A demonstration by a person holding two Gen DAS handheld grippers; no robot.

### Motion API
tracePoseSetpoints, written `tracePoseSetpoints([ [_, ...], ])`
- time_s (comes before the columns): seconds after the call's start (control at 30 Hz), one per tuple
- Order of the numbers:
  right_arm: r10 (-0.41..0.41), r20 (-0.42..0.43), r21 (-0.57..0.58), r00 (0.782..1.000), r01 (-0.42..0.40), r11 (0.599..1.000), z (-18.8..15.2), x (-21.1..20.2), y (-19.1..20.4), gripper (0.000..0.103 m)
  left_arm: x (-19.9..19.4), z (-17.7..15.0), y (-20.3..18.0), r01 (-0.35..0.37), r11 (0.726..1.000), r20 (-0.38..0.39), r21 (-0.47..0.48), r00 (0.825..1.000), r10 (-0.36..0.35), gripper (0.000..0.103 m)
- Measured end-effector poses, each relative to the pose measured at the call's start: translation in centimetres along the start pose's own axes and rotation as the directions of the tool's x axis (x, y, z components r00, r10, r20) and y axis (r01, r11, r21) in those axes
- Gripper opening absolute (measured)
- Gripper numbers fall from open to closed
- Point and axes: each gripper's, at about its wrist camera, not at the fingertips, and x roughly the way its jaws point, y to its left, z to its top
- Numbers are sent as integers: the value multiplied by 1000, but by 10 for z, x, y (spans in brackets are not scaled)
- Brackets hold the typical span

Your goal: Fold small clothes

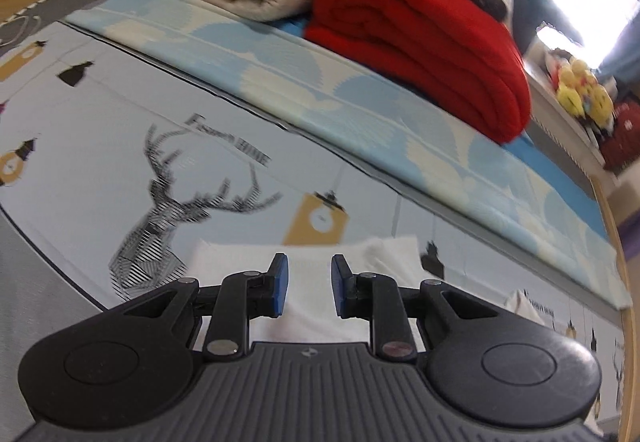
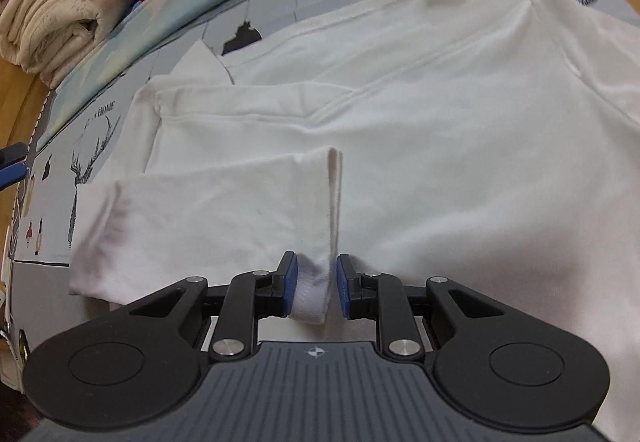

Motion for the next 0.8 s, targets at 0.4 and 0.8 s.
tracePoseSetpoints([
  [0.4, 129, 294, -69, 947, -114, 991, 46, -89, 20, 1, -7, 16, 21, -27, 997, 26, -67, 999, 29, 24],
  [0.8, -340, 303, 166, 890, 301, 939, 84, -114, -95, 0, 4, 11, 9, -22, 999, -14, -50, 1000, 21, 24],
])
